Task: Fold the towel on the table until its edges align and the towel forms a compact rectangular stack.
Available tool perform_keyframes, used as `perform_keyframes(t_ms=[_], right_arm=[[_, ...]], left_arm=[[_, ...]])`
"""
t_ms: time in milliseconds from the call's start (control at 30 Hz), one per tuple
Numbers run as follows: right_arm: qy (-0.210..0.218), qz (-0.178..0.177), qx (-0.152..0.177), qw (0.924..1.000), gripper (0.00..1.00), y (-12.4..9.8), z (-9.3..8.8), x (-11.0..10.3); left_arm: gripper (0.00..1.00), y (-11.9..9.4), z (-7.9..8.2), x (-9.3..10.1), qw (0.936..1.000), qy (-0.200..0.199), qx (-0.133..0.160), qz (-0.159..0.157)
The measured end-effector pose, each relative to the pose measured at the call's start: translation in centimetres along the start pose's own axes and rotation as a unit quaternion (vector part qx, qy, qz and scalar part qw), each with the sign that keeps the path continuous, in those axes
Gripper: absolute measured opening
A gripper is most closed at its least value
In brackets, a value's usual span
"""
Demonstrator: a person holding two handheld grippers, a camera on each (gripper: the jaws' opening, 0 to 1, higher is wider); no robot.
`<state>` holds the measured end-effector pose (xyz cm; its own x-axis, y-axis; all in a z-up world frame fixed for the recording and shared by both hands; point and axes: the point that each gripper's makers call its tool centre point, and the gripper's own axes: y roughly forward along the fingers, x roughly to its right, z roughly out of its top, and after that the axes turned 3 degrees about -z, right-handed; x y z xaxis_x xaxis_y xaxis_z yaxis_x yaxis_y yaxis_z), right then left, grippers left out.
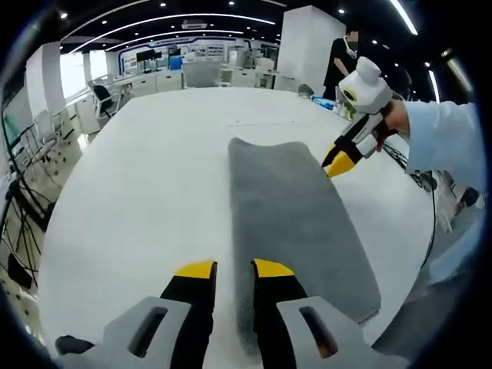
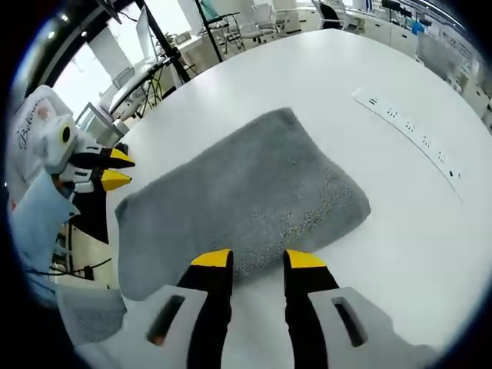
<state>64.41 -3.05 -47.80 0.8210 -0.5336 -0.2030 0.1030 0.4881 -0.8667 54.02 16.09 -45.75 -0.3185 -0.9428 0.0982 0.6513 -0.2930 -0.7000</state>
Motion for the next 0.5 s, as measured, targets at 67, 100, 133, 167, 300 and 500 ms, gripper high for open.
perform_keyframes(t_ms=[67,100,133,167,300,500], right_arm=[[0.005,-0.001,0.001,1.0000,0.25,-0.1,-0.4,-0.1],[0.011,-0.001,0.002,0.9999,0.25,-0.1,-0.5,-0.2],[0.015,-0.001,0.004,0.9999,0.26,-0.1,-0.6,-0.3],[0.022,0.000,0.006,0.9997,0.26,-0.1,-0.8,-0.6],[0.035,0.003,0.008,0.9993,0.26,0.1,-1.5,-1.1],[0.059,0.005,0.010,0.9982,0.25,0.2,-2.8,-1.6]], left_arm=[[0.18,0.0,0.2,0.1,1.0000,0.001,-0.002,-0.005],[0.18,0.1,0.4,0.2,1.0000,0.003,-0.004,-0.009],[0.19,0.0,0.3,0.5,0.9999,0.005,-0.005,-0.010],[0.19,0.0,0.3,0.7,0.9998,0.009,-0.007,-0.016],[0.19,1.1,0.6,-0.3,0.9991,0.025,-0.021,-0.028],[0.20,2.6,1.2,-0.9,0.9984,0.032,-0.029,-0.035]])
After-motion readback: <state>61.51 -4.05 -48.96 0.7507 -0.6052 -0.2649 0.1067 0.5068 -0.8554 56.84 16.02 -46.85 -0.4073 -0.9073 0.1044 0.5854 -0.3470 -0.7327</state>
